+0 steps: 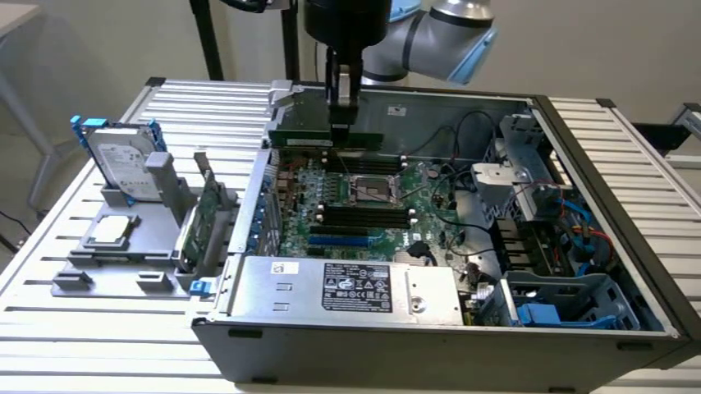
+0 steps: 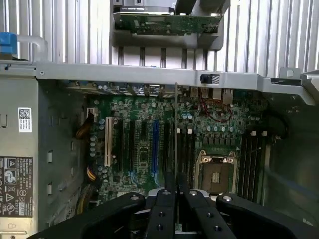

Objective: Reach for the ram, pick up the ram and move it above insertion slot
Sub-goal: 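Pick up the ram and move it above insertion slot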

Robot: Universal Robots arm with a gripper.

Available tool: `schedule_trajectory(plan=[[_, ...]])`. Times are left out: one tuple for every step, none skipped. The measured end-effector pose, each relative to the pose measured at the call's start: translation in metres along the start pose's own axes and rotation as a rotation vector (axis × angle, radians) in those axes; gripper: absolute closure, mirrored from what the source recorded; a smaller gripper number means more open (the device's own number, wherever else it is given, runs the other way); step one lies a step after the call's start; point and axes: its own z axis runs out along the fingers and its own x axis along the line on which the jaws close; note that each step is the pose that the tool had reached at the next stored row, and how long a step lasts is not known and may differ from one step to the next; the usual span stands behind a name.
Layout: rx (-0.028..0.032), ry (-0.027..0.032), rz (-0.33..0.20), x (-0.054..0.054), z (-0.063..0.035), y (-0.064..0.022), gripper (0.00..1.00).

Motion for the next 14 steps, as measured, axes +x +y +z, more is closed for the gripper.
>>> schedule_trajectory(plan=[[0.0000,0.0001,0.000,-0.002,0.0007,-0.0035,0.88],[-0.0001,0.0001,0.000,-0.004,0.0015,-0.0067,0.88],[0.0000,0.0000,0.000,-0.007,0.0028,-0.0094,0.88],[0.0000,0.0001,0.000,-0.010,0.0041,-0.0116,0.88],[0.0000,0.0001,0.000,-0.013,0.0058,-0.0138,0.88],[0.0000,0.0001,0.000,-0.017,0.0075,-0.0157,0.88],[0.0000,0.0001,0.000,-0.020,0.0093,-0.0177,0.88],[0.0000,0.0001,0.000,-0.023,0.0111,-0.0198,0.88],[0.0000,0.0001,0.000,-0.027,0.0131,-0.0221,0.88],[0.0000,0.0001,0.000,-0.030,0.0150,-0.0244,0.88],[-0.0001,0.0001,0.000,-0.033,0.0169,-0.0266,0.88],[0.0000,0.0001,0.000,-0.035,0.0188,-0.0291,0.88],[-0.0002,0.0001,0.000,-0.037,0.0207,-0.0318,0.88],[-0.0002,0.0000,0.000,-0.038,0.0225,-0.0346,0.88]])
